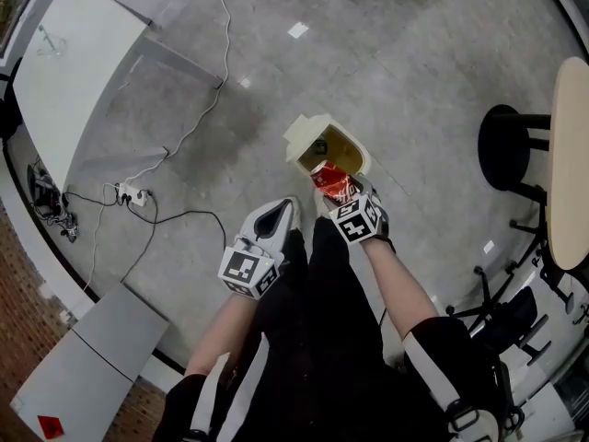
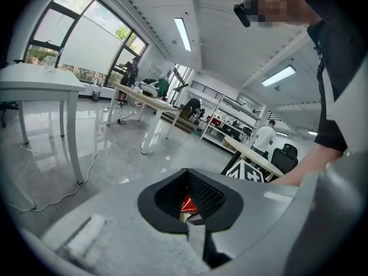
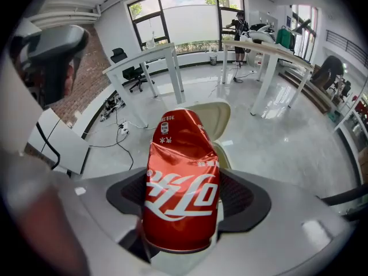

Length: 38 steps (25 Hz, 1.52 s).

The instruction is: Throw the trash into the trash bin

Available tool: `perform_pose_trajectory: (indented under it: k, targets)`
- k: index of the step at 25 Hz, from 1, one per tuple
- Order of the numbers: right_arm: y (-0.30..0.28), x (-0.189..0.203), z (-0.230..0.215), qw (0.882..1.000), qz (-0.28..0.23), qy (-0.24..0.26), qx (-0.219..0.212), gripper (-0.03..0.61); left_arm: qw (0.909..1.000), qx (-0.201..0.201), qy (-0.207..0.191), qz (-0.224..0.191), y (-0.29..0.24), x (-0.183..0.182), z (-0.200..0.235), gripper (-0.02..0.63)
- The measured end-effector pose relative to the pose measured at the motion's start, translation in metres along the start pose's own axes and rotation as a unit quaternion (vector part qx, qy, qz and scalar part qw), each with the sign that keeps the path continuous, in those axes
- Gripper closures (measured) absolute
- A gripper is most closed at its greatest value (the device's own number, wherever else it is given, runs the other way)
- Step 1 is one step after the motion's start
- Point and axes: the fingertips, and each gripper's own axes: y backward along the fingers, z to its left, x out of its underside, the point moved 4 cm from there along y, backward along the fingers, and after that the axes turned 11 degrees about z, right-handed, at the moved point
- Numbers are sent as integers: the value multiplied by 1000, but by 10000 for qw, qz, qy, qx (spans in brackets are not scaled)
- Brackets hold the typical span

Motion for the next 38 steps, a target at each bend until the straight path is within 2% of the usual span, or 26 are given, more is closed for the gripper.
perform_pose_trajectory:
  k: [10, 13, 15, 19, 21, 23, 27, 33, 38]
  targets:
    - [-49, -21, -23, 9993, 359, -115, 70, 225, 9997, -12, 108, 207, 14, 19, -5, 611]
    - [-50, -28, -29, 9994, 231, -180, 156, 221, 9997, -78, 57, 210, 18, 20, -5, 611]
    - [-47, -33, -35, 9995, 82, -299, 85, 162, 9998, -136, -12, 166, 19, 19, -4, 611]
    - [-32, -38, -49, 9989, -107, -399, 227, 161, 9999, -48, 45, 102, 15, 16, -2, 611]
    - [-20, -36, -53, 9981, -247, -443, 337, 190, 10000, -8, 72, 65, 16, 13, -2, 611]
    - [-5, -35, -53, 9967, -423, -569, 407, 250, 9999, 5, 134, -25, 18, 7, 0, 611]
    - [30, -41, -49, 9881, -996, -1123, 343, 332, 9989, 13, 232, -412, 22, -21, 5, 611]
    - [104, -62, -46, 9671, -1936, -1525, 627, 465, 9955, 88, -170, -928, 41, -81, 4, 611]
    - [183, -73, -33, 9402, -2856, -1610, 928, 533, 9882, 269, -412, -1448, 71, -128, 0, 612]
